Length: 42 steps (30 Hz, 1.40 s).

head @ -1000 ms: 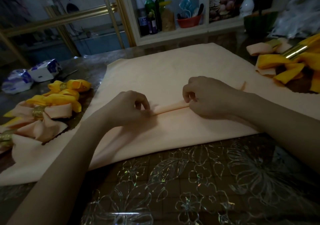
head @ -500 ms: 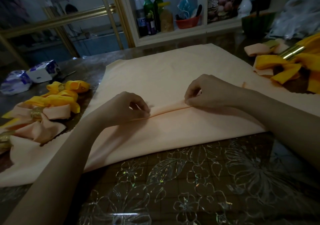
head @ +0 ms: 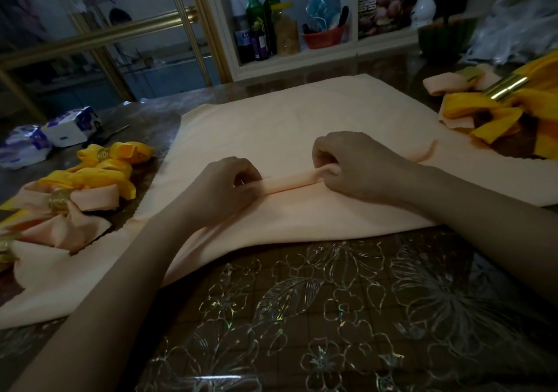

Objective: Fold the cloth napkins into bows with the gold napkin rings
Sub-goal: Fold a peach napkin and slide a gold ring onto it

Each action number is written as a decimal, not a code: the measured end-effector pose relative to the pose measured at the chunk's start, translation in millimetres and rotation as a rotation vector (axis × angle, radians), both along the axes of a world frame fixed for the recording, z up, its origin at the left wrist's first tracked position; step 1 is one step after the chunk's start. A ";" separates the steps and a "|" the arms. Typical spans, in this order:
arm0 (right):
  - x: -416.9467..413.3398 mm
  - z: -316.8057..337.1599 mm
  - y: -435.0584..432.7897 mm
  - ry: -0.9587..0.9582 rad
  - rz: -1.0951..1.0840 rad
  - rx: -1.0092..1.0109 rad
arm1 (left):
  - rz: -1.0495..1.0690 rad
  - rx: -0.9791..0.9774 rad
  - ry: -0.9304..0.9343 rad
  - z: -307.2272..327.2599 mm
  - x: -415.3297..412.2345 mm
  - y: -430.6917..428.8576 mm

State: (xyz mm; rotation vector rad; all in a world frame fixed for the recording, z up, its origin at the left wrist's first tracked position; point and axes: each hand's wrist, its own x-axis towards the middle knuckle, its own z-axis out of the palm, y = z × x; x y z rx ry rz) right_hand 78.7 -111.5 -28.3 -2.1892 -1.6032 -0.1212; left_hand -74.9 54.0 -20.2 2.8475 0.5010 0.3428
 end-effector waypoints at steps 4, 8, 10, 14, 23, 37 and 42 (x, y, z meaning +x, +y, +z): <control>-1.2 1.6 -0.2 -0.055 0.014 -0.038 | 0.007 -0.004 -0.036 -1.4 1.0 -4.1; -0.3 8.1 -1.6 0.072 0.021 -0.145 | -0.004 -0.100 0.044 0.9 -2.9 -4.0; 4.0 7.9 -0.9 0.169 0.020 -0.107 | -0.015 -0.150 0.061 3.3 -3.6 -5.5; 10.5 3.4 3.5 0.219 0.010 -0.057 | -0.007 -0.176 0.046 5.5 -2.4 -7.9; 16.7 14.1 -2.9 0.247 0.070 -0.163 | -0.035 -0.184 0.087 13.7 -6.9 -1.9; 27.6 27.1 -15.7 0.088 0.029 -0.377 | -0.038 -0.194 0.166 6.0 -4.9 -6.6; 24.3 25.2 -12.7 0.043 0.027 -0.337 | -0.015 -0.217 0.293 9.3 -5.7 -12.9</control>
